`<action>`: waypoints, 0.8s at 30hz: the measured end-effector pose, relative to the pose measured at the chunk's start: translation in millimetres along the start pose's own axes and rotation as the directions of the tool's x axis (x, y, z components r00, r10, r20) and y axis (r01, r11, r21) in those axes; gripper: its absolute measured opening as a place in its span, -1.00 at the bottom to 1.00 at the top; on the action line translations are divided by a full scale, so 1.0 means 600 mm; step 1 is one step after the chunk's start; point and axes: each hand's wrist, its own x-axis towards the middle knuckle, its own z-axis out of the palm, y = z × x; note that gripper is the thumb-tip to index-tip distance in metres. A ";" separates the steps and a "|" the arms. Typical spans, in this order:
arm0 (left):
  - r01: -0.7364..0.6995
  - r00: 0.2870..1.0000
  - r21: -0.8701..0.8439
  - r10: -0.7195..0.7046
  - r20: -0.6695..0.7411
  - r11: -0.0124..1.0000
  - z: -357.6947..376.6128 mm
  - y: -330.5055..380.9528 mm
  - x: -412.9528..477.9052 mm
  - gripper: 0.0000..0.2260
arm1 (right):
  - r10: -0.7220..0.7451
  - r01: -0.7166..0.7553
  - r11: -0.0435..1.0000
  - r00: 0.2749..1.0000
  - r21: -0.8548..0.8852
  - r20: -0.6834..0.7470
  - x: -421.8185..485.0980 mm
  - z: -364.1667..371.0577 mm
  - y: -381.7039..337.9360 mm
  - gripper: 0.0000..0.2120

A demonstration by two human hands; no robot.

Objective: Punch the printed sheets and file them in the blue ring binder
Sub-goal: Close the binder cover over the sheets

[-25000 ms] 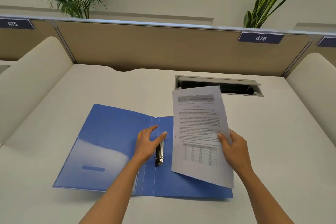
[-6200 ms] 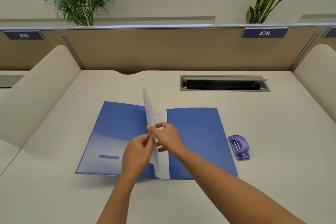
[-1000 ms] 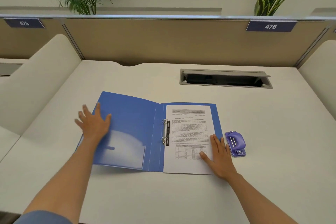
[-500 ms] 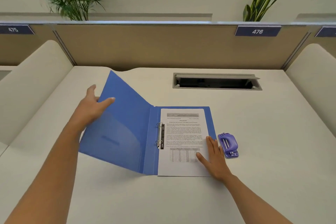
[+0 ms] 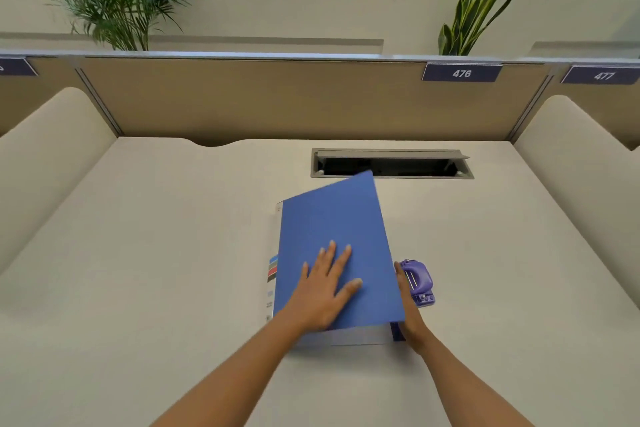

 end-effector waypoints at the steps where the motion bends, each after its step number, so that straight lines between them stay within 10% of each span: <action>1: -0.010 1.000 0.107 0.008 0.018 0.994 0.024 -0.015 -0.002 -0.40 | 0.103 -0.102 0.992 0.995 0.077 -0.011 0.003 -0.007 0.002 -0.47; 11: -0.035 0.999 0.415 0.043 -0.010 0.909 0.107 -0.084 -0.011 -0.43 | 0.278 -0.265 0.903 0.961 0.338 0.011 -0.021 -0.019 -0.029 -0.78; 18: -0.033 0.999 0.491 0.017 0.037 0.871 0.122 -0.117 -0.014 -0.42 | 0.046 0.032 0.941 0.974 -0.337 0.220 -0.050 -0.012 0.032 -0.54; 24: -0.008 1.000 0.520 -0.006 0.026 0.854 0.124 -0.116 -0.015 -0.41 | -0.048 0.173 0.826 0.970 -0.537 0.238 -0.075 -0.006 0.048 -0.38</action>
